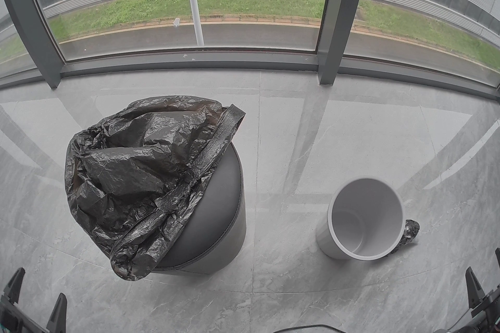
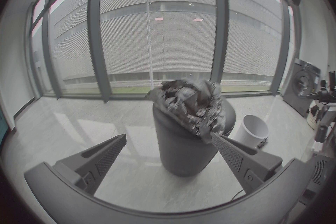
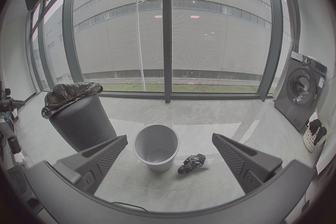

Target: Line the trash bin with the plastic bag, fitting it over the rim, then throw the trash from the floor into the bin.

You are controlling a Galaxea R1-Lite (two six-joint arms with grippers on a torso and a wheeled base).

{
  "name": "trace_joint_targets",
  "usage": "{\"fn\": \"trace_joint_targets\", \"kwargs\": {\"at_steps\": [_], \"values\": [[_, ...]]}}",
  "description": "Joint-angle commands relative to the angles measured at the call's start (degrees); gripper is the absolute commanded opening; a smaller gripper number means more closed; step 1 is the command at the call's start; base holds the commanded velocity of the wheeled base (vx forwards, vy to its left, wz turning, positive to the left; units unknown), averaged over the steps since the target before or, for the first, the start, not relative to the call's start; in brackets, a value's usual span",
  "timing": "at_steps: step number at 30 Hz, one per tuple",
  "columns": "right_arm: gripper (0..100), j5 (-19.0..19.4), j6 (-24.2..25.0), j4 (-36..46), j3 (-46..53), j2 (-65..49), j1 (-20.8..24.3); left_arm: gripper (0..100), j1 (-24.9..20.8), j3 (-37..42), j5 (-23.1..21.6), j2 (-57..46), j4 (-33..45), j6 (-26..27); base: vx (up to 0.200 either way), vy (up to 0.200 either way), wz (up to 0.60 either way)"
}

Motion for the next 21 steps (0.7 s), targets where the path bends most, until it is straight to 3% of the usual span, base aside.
{"fn": "trace_joint_targets", "kwargs": {"at_steps": [1,3,5,6,7,8,11,15,21], "values": [[100,-0.1,0.0,0.0,0.8,0.0,0.0,100,-1.2,-16.7,-15.0,20.0,-2.9,2.1,0.000,0.000,0.00],[100,-0.1,0.1,0.0,0.8,0.1,0.0,100,-3.0,-18.1,-19.1,26.8,-0.7,-3.3,0.000,0.000,0.00],[100,-0.1,0.1,0.0,0.8,0.1,0.0,100,-3.3,-18.0,-19.8,27.6,-0.5,-4.4,0.000,0.000,0.00],[100,-0.1,0.0,0.0,0.8,0.1,0.0,100,-6.6,-16.6,-26.0,33.3,-0.8,-13.9,0.000,0.000,0.00],[100,-0.1,0.0,0.0,0.8,0.0,0.0,100,-6.9,-16.5,-26.6,34.0,-0.8,-14.9,0.000,0.000,0.00],[100,-0.1,0.0,0.0,0.8,-0.3,0.0,100,-8.4,-16.5,-28.6,37.2,-0.4,-20.8,0.000,0.000,0.00],[100,0.0,0.1,-0.1,0.9,-0.6,0.1,100,-8.5,-16.9,-28.4,42.3,0.1,-28.1,0.000,0.000,0.00],[100,0.0,0.2,-0.1,0.9,-0.6,0.1,100,-8.5,-15.9,-26.5,44.9,1.7,-33.5,0.000,0.000,0.00],[100,0.0,0.2,-0.1,0.9,-0.6,0.1,100,-9.8,-15.3,-26.3,45.8,8.6,-33.7,0.000,0.000,0.00]]}}
